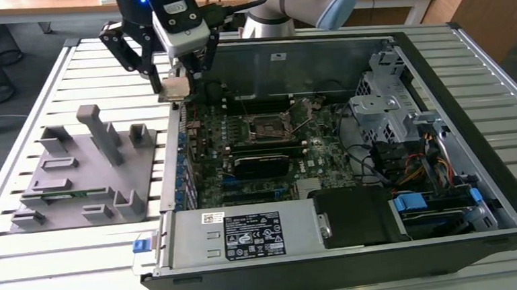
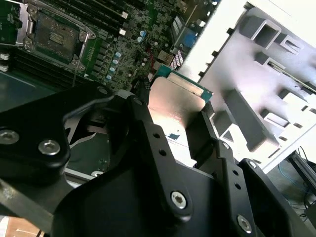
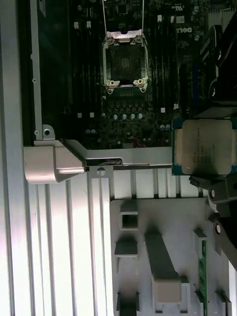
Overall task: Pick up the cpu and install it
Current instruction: 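Pick up the cpu and move it towards the insertion slot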
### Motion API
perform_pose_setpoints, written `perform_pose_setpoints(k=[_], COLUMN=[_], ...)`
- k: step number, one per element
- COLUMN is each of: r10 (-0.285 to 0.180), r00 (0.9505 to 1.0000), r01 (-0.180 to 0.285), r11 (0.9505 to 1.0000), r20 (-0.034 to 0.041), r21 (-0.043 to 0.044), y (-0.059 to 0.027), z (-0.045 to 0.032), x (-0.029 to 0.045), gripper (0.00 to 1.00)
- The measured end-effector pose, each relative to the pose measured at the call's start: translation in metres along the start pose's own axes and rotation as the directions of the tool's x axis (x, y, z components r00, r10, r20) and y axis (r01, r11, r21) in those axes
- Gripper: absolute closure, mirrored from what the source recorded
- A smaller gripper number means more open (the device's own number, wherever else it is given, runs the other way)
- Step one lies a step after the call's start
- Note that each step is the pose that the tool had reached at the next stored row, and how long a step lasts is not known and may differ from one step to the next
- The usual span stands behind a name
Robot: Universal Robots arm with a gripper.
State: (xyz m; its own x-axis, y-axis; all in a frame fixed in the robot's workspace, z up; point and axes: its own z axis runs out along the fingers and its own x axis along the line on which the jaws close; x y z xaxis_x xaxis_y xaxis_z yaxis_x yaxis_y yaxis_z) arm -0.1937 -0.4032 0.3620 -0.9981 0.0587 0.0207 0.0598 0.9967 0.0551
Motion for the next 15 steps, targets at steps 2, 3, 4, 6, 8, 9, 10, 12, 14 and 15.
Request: perform_pose_setpoints(k=[2,3,4,6,8,9,10,12,14,15], r10=[0.0,0.0,0.0,0.0,0.0,0.0,0.0,0.001,0.001,0.001], r00=[1.0,1.0,1.0,1.0,1.0,1.0,1.0,1.0,1.0,1.0], r01=[0.0,0.0,0.0,0.0,0.0,0.0,0.0,-0.001,-0.001,-0.001], r11=[1.0,1.0,1.0,1.0,1.0,1.0,1.0,1.0,1.0,1.0], r20=[-0.0001,-0.0001,-0.0001,-0.0001,0.0,0.0,0.0,-0.0001,0.0,0.0], r21=[-0.0002,-0.0004,-0.0005,-0.0005,-0.0005,-0.0006,-0.0006,-0.0008,-0.0011,-0.0012], y=[0.0002,0.0003,0.0004,0.0006,0.0008,0.0008,0.0009,0.001,0.0012,0.0013], z=[0.0001,0.0003,0.0003,0.0006,0.0008,0.0009,0.001,0.0012,0.0016,0.0017], x=[-0.0036,-0.0052,-0.0068,-0.0102,-0.0135,-0.0149,-0.0162,-0.0189,-0.0216,-0.0232], gripper=[0.46,0.46,0.46,0.46,0.46,0.46,0.46,0.46,0.46,0.46])
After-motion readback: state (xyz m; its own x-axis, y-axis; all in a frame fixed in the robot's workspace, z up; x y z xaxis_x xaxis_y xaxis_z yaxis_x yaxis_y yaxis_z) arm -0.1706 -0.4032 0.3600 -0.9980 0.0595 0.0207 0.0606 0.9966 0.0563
